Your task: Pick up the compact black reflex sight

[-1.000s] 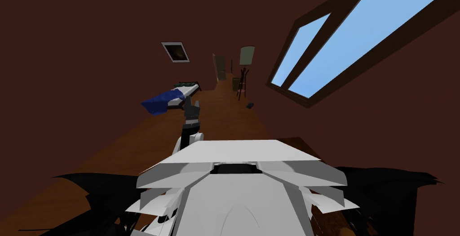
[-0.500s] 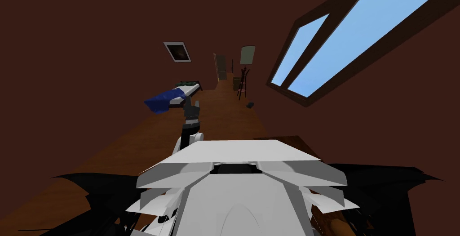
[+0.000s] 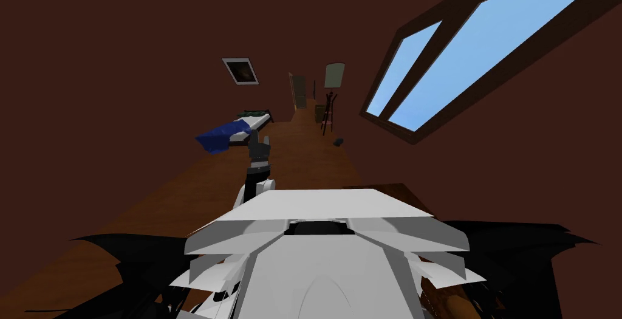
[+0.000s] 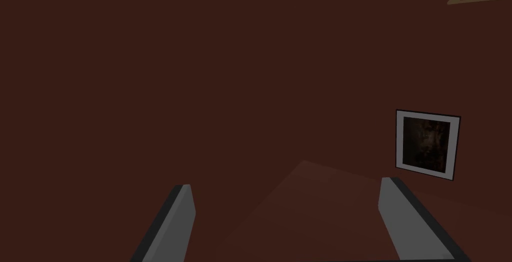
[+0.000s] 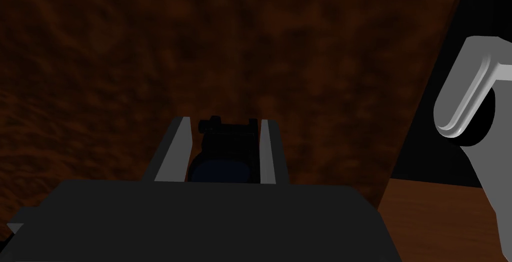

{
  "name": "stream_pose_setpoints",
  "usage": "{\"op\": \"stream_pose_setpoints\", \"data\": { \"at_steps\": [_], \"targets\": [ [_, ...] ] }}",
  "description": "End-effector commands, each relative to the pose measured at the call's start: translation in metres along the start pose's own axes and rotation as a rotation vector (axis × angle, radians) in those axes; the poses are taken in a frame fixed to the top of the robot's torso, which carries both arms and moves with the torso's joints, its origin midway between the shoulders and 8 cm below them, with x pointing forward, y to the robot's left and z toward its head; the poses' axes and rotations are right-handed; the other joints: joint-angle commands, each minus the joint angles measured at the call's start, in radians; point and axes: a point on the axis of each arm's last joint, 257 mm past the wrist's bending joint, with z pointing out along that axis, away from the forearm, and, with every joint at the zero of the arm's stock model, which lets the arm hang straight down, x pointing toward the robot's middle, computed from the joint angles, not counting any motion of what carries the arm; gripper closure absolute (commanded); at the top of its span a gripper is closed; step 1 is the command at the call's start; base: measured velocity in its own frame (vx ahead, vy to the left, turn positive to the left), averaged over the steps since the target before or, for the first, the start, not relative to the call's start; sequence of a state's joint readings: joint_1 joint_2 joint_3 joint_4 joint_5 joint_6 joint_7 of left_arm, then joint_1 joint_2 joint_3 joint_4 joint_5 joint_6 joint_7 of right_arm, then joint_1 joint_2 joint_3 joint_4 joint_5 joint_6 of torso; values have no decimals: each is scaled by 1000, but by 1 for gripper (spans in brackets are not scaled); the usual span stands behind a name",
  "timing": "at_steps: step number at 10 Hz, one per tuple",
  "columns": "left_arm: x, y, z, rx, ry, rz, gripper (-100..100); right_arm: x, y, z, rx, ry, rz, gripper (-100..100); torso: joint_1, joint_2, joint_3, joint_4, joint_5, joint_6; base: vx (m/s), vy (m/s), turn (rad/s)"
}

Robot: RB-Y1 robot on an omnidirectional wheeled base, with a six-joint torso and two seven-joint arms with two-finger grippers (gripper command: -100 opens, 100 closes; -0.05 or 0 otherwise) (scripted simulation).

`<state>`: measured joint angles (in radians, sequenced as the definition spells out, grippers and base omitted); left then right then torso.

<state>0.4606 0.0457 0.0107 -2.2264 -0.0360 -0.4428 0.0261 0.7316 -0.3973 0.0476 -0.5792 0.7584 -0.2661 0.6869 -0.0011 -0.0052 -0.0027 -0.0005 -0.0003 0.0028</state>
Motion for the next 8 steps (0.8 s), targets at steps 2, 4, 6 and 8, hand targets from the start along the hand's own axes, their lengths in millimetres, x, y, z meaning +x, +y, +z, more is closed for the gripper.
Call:
{"op": "stream_pose_setpoints", "data": {
  "at_steps": [2,4,6,8],
  "targets": [
    [0,0,0,0,0,0,0,8,-6,-7,1,3,-3,100,0,0,0,0,0,0,26,8,-30],
    [0,0,0,0,0,0,0,14,-10,-12,0,5,-7,100,3,-4,-3,-1,1,1,79,36,-34],
    [0,0,0,0,0,0,0,24,-16,-20,-1,8,-12,100,2,-5,-3,-1,1,0,71,14,-19],
    [0,0,0,0,0,0,0,22,-15,-17,0,7,-10,0,1,-3,-2,-1,0,0,16,3,-2]
  ]
}}
